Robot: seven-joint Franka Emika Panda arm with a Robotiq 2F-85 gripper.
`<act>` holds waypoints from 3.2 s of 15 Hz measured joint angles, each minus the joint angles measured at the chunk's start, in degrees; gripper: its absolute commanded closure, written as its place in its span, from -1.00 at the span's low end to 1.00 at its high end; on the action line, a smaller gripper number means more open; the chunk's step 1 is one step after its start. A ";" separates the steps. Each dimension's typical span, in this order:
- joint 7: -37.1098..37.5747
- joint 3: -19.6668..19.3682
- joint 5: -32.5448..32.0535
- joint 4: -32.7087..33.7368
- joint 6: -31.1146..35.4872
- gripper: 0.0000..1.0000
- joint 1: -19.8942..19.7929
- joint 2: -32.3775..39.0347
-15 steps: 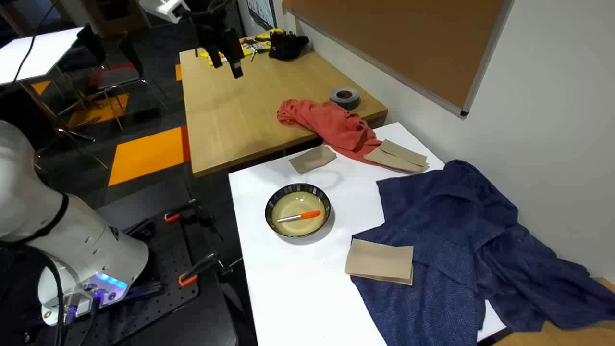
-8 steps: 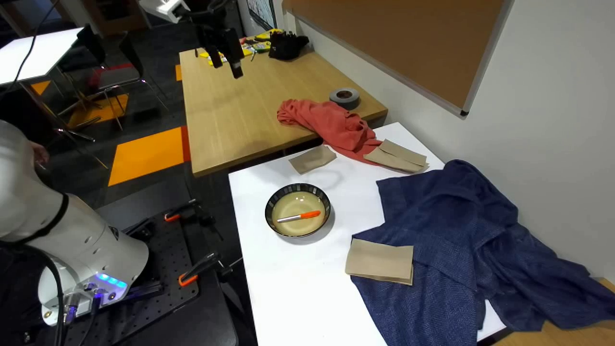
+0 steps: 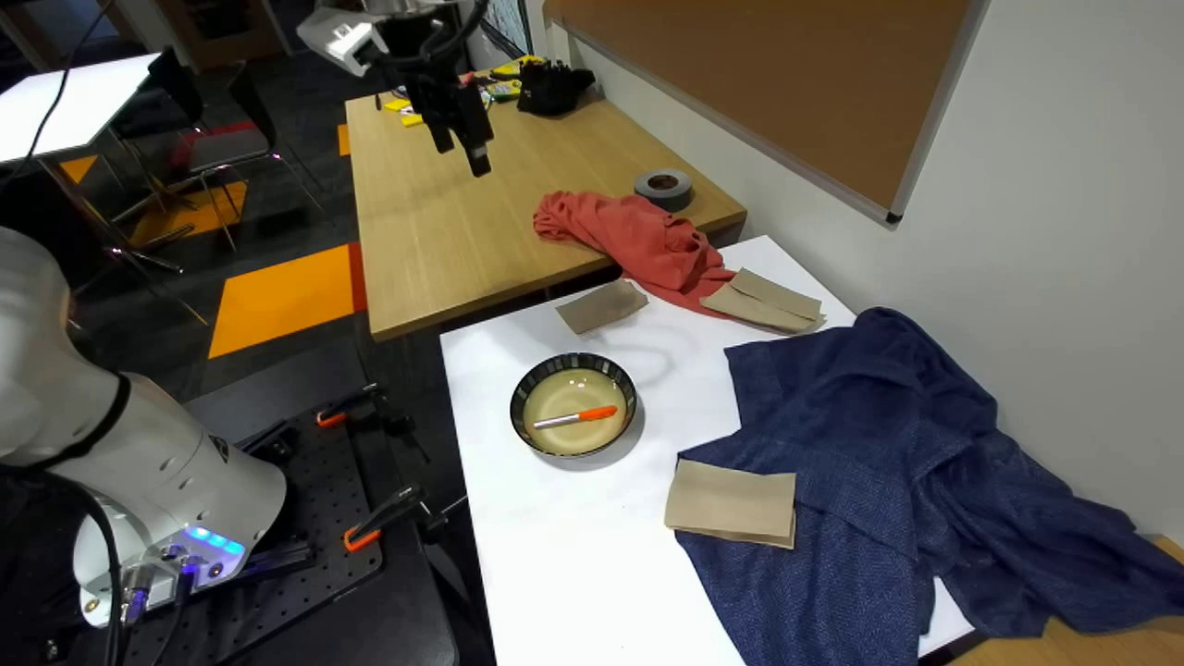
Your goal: Take the marker from the brown bowl and put it on the table
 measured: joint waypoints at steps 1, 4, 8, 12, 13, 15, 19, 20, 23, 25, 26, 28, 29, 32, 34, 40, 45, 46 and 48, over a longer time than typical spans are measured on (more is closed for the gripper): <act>0.23 -0.45 0.00 -0.67 1.87 -1.00 -0.63 0.67; 2.33 -1.22 -0.16 -2.80 8.18 -1.00 -2.59 3.64; 8.58 -1.28 -1.99 -5.16 16.22 -1.00 -4.83 8.56; 14.97 -1.79 -4.94 -7.38 24.16 -1.00 -6.67 13.68; 15.79 -2.24 -5.03 -7.75 25.51 -1.00 -6.89 15.02; 16.64 -3.27 -5.03 -8.28 27.40 -1.00 -7.31 17.60; 16.67 -5.64 -4.66 -8.74 29.85 -1.00 -7.49 22.74; 16.60 -6.06 -4.43 -8.78 30.36 -1.00 -7.52 24.01; 15.90 -6.89 -2.75 -8.90 33.03 -1.00 -7.56 27.93; 15.18 -6.98 -1.38 -8.97 35.95 -1.00 -7.73 30.66; 14.71 -6.98 -0.42 -8.99 37.59 -1.00 -7.78 32.05; 13.13 -6.95 1.85 -8.99 40.89 -1.00 -7.94 34.83; 12.18 -6.86 3.04 -8.99 42.38 -1.00 -8.10 36.12; 9.86 -6.35 5.47 -8.85 45.90 -1.00 -9.06 39.40; 9.14 -6.01 6.23 -8.49 47.15 -1.00 -9.87 41.06; 8.72 -5.27 6.41 -6.61 47.99 -1.00 -12.05 44.91; 8.72 -4.41 6.41 -4.43 47.99 -0.72 -13.04 48.32; 8.72 -4.37 6.41 -4.03 47.99 -0.47 -13.10 48.91; 8.72 -4.36 6.41 -3.33 47.99 -0.17 -13.18 49.89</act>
